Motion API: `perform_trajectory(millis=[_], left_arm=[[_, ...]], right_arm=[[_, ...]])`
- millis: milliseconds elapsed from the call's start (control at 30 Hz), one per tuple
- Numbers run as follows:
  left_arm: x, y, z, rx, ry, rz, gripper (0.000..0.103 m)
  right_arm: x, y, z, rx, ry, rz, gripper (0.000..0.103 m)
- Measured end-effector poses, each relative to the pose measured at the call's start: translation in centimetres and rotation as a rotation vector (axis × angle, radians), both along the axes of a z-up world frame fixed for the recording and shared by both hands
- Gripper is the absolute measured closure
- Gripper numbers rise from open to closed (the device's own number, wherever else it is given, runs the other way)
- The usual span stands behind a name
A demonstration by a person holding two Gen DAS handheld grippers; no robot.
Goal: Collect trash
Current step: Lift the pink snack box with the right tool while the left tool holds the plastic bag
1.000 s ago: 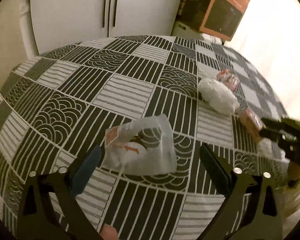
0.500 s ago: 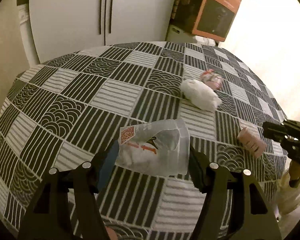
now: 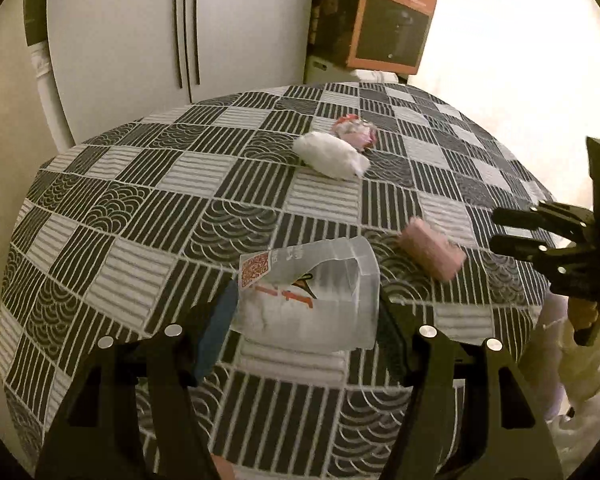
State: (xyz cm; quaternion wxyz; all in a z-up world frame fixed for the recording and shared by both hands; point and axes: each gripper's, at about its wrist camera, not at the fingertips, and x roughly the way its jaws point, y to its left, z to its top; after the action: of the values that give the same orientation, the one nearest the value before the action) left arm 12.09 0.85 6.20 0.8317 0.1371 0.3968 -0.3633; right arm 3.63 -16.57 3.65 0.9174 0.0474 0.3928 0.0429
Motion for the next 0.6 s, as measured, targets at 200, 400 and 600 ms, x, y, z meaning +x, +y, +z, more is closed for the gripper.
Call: perform_trajectory(millis=[200,400,600], left_arm=[[-2.9,0.6,-0.5,0.022,-0.016,-0.015,0.038],[-5.5,1.2,-1.1,0.020,-0.006,-0.043,0.037],[-6.4,1.5,-1.8,0.003,0.015,-0.046,0.037]], right_arm=[[1.6,0.7,-2.2,0.011,0.029,-0.016,0.049],[3.4,1.4,-3.7,0.047,0.058,-0.015,0.054],[3.7,2.7,-3.8,0.017,0.055,0.012,0.079]])
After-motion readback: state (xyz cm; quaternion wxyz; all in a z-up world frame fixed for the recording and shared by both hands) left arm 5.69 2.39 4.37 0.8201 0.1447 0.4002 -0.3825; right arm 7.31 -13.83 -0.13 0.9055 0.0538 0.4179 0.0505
